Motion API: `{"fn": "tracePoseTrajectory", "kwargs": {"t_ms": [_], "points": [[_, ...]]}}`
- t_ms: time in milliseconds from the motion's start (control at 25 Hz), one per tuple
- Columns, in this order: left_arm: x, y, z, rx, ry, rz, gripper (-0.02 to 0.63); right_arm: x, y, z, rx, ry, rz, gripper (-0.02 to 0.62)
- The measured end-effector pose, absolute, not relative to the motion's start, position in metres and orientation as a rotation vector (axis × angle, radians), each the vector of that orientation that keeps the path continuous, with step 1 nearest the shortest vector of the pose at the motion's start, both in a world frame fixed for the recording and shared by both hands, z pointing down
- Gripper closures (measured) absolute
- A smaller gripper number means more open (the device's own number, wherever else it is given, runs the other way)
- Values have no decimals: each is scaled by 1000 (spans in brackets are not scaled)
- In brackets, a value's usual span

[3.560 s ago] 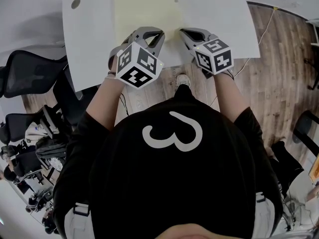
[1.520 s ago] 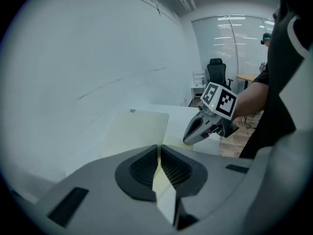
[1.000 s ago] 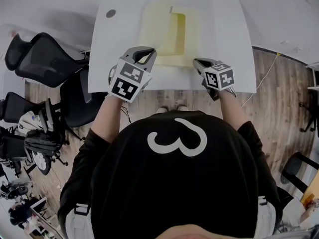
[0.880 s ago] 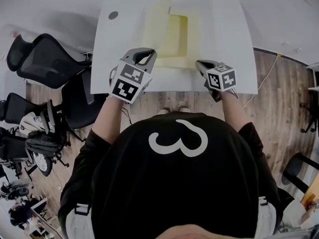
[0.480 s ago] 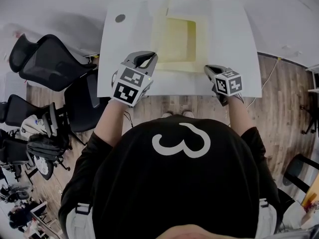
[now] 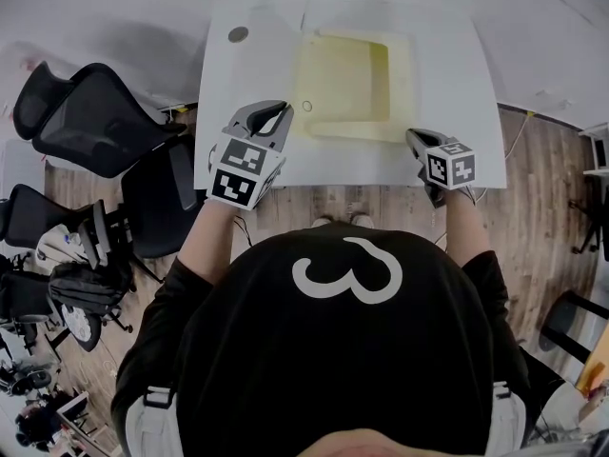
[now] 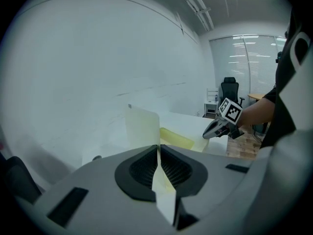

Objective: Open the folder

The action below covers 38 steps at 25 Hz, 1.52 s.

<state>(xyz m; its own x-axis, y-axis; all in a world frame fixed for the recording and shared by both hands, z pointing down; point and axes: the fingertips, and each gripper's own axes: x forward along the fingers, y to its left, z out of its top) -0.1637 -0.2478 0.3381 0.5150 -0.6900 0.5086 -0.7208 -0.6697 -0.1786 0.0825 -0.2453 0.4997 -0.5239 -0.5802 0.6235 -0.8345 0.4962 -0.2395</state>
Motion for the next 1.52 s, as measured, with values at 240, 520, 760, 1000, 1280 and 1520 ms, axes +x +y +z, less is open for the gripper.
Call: {"fn": "tracePoseTrajectory", "kwargs": {"t_ms": [240, 520, 760, 1000, 1280, 1520], "points": [[-192, -250, 344, 2671, -1247, 803, 580, 81, -245, 501, 1210, -2250, 671, 572], [-223, -257, 352, 2580, -1219, 620, 580, 82, -246, 501, 1290, -2223, 674, 572], [-248, -265, 362, 2532, -1201, 543, 580, 80, -246, 500, 1332, -2206, 677, 572], [-271, -274, 375, 2480, -1217, 469, 580, 79, -244, 500, 1367, -2205, 681, 572], [-302, -290, 397, 2336, -1238, 340, 580, 79, -245, 499, 1386, -2199, 677, 572], [-327, -302, 422, 2247, -1265, 300, 580, 76, -247, 500, 1394, -2201, 695, 572]]}}
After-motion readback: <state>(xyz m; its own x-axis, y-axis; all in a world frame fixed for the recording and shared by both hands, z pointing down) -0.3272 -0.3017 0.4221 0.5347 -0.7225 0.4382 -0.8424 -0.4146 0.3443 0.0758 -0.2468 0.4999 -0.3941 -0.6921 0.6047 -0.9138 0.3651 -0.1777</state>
